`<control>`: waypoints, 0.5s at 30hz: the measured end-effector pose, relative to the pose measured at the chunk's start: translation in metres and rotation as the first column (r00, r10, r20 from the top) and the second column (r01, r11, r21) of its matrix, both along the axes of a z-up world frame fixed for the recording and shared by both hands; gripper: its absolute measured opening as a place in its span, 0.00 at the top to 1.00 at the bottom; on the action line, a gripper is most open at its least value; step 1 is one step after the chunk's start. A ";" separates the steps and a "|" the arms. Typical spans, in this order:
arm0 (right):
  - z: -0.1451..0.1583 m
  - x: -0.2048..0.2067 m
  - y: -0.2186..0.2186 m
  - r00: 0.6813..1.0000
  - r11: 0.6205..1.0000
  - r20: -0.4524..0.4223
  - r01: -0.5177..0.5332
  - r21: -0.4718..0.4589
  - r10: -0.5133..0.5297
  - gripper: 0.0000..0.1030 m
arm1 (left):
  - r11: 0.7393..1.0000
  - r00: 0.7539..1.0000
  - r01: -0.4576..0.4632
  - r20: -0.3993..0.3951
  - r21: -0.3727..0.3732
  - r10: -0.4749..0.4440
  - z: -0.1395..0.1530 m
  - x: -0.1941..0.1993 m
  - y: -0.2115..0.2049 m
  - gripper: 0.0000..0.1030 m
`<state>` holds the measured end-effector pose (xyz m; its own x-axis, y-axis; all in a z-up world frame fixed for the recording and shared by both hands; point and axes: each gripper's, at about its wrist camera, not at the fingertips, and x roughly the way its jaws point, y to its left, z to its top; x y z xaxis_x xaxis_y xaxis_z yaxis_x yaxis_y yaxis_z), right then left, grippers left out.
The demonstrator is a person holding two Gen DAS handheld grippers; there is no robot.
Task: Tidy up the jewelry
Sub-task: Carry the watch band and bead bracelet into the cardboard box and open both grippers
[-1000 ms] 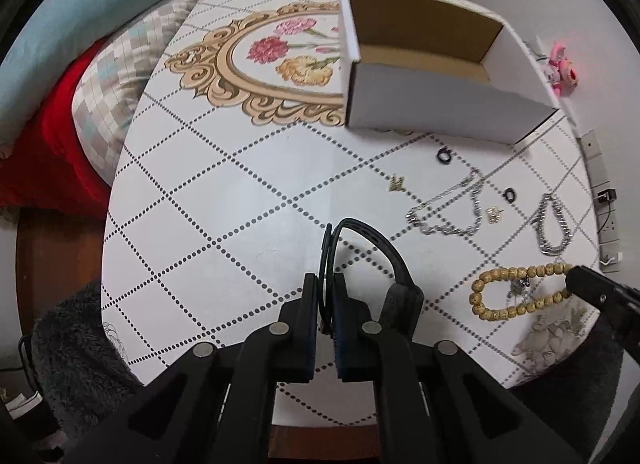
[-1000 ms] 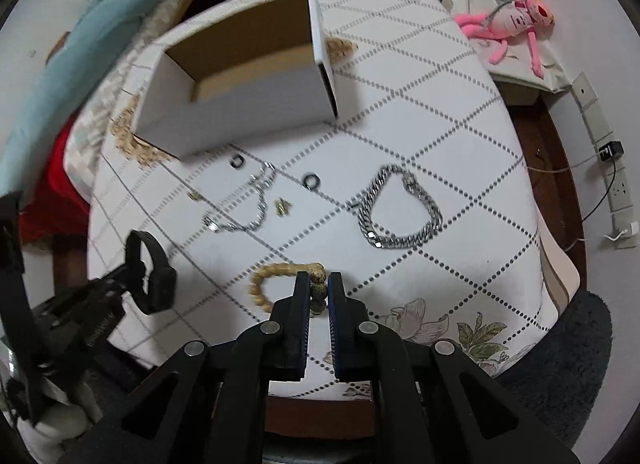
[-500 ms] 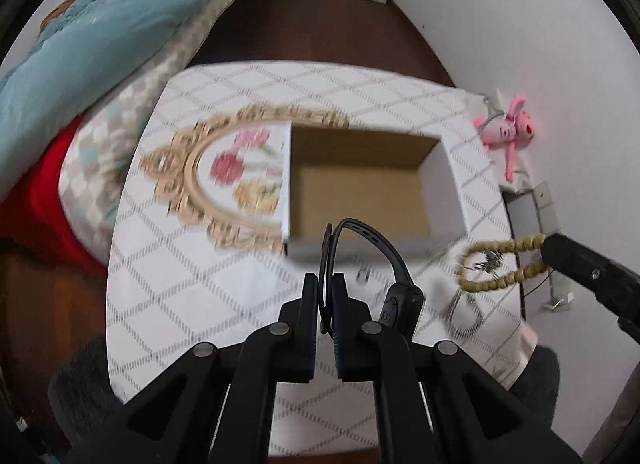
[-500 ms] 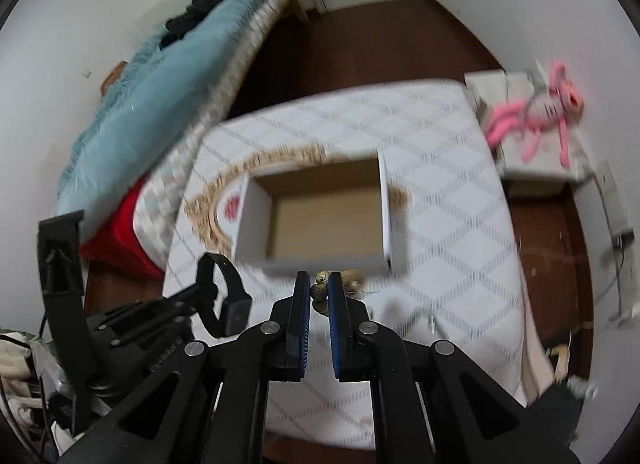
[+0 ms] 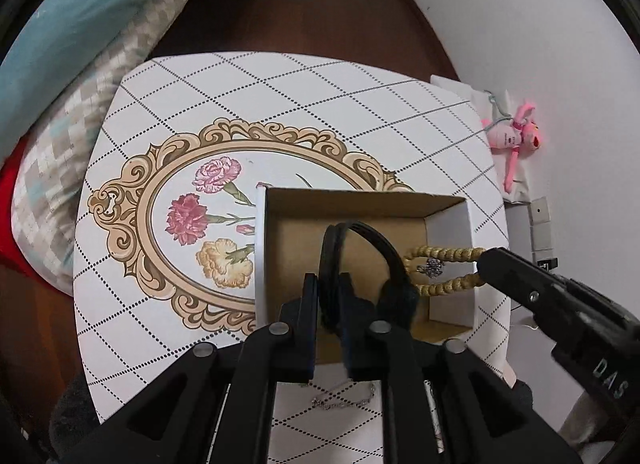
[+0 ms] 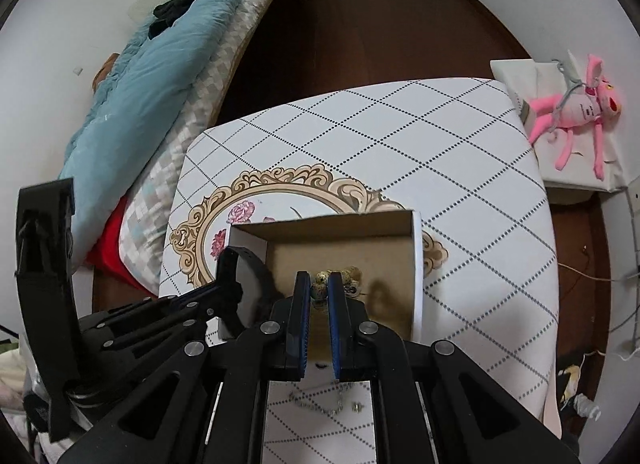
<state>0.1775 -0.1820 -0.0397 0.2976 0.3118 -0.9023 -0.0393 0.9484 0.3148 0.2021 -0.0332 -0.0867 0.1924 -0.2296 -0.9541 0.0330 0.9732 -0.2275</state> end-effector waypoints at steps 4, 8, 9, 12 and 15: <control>-0.016 0.012 0.000 0.998 1.000 -0.059 -0.019 -0.007 0.019 0.90 | 1.000 1.000 -0.025 -0.014 -0.010 0.025 0.002 0.011 0.000 0.81; -0.017 0.011 -0.009 0.998 0.997 -0.061 0.019 -0.076 -0.023 0.72 | 0.999 0.999 -0.043 0.026 0.032 0.043 0.013 0.010 0.004 0.37; -0.016 0.009 -0.011 0.998 0.996 -0.051 0.023 -0.090 -0.027 0.66 | 0.997 0.998 -0.048 0.042 0.054 0.046 0.015 0.009 0.005 0.28; -0.017 0.003 -0.017 0.999 0.988 -0.035 0.030 -0.151 -0.036 0.36 | 0.990 0.994 -0.060 0.103 0.131 0.046 0.019 0.001 0.009 0.26; -0.022 -0.006 -0.017 0.999 0.963 -0.003 0.040 -0.266 -0.043 0.20 | 0.980 0.987 -0.084 0.147 0.178 0.058 0.015 -0.010 0.014 0.17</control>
